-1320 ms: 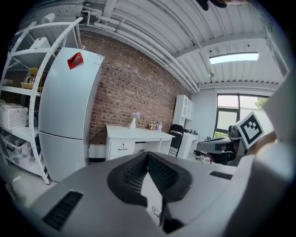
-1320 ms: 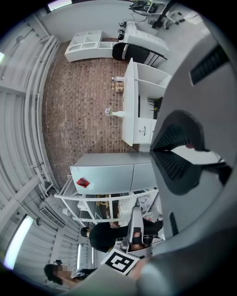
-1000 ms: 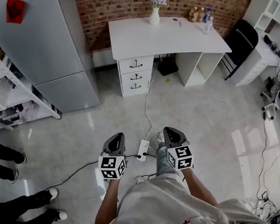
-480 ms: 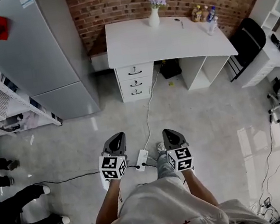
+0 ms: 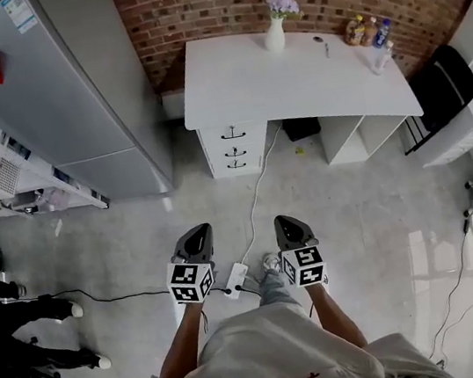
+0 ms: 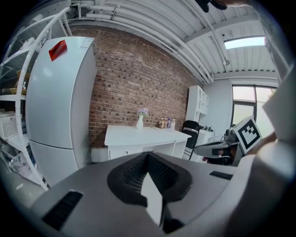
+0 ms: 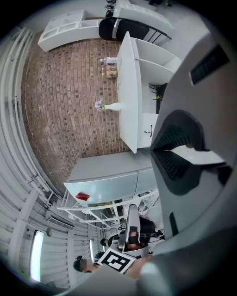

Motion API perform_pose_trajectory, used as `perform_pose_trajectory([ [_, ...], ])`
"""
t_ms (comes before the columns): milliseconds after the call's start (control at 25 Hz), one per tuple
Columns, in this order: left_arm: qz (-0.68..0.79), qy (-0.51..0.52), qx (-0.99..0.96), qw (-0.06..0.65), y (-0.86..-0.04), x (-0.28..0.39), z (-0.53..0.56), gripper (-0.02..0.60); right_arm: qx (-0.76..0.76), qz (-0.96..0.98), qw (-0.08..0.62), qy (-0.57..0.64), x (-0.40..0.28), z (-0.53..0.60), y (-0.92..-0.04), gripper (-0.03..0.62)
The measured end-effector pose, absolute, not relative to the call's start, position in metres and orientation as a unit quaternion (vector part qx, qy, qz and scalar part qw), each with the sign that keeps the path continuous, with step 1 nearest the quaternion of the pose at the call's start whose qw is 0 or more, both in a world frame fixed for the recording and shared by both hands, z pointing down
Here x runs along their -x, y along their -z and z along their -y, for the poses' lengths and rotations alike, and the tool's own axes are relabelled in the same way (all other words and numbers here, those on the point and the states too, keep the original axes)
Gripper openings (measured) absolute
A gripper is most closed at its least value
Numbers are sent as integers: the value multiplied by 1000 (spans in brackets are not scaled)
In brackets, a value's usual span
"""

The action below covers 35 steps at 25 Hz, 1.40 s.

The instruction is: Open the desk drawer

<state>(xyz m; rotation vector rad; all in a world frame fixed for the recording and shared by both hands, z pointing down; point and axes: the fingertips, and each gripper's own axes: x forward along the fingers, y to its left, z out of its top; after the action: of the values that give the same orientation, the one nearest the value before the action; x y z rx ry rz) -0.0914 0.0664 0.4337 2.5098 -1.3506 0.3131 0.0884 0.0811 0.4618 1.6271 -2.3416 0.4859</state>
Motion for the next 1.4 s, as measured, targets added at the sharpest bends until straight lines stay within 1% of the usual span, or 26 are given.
perform_pose_trajectory([
  [480,485,-114,-856,138,-423,24,15,12,-532,819,125,-176,-145,0,-461,17],
  [960,512,-132,-836,147,-431,6,46,12,-501,836,120,-190,-163,44,-472,17],
  [1400,525,-131,-826,158,-439,12,62,12,-491,838,129,-198,-163,63,-481,17],
])
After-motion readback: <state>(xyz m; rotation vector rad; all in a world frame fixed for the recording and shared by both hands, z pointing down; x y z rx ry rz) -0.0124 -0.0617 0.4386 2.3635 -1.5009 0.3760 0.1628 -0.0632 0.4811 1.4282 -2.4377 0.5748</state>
